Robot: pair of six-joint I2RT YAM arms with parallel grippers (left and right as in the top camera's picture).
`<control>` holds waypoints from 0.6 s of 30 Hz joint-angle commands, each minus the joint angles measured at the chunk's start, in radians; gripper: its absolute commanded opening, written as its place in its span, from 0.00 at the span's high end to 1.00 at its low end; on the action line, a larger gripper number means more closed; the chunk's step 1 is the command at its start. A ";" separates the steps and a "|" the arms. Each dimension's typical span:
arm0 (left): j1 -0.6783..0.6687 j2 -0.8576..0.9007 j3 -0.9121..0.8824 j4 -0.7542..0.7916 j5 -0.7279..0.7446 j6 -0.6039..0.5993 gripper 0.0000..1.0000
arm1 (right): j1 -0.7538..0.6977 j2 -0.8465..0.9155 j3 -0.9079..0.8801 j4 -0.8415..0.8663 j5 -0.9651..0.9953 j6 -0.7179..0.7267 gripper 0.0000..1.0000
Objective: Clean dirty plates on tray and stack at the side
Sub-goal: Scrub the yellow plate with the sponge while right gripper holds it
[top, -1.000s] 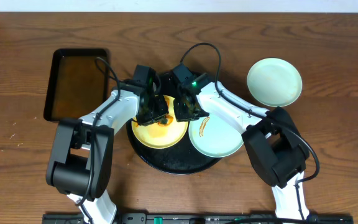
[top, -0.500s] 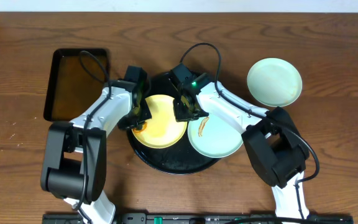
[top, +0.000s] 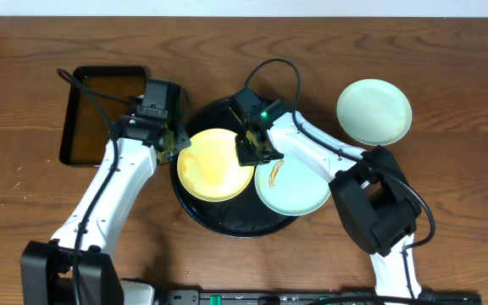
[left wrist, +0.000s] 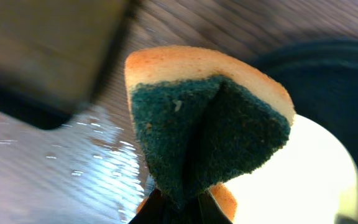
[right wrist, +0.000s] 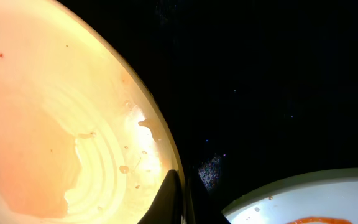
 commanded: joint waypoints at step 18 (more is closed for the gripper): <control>-0.013 0.296 -0.056 -0.014 0.356 0.039 0.93 | -0.001 0.016 0.008 -0.011 0.048 0.011 0.99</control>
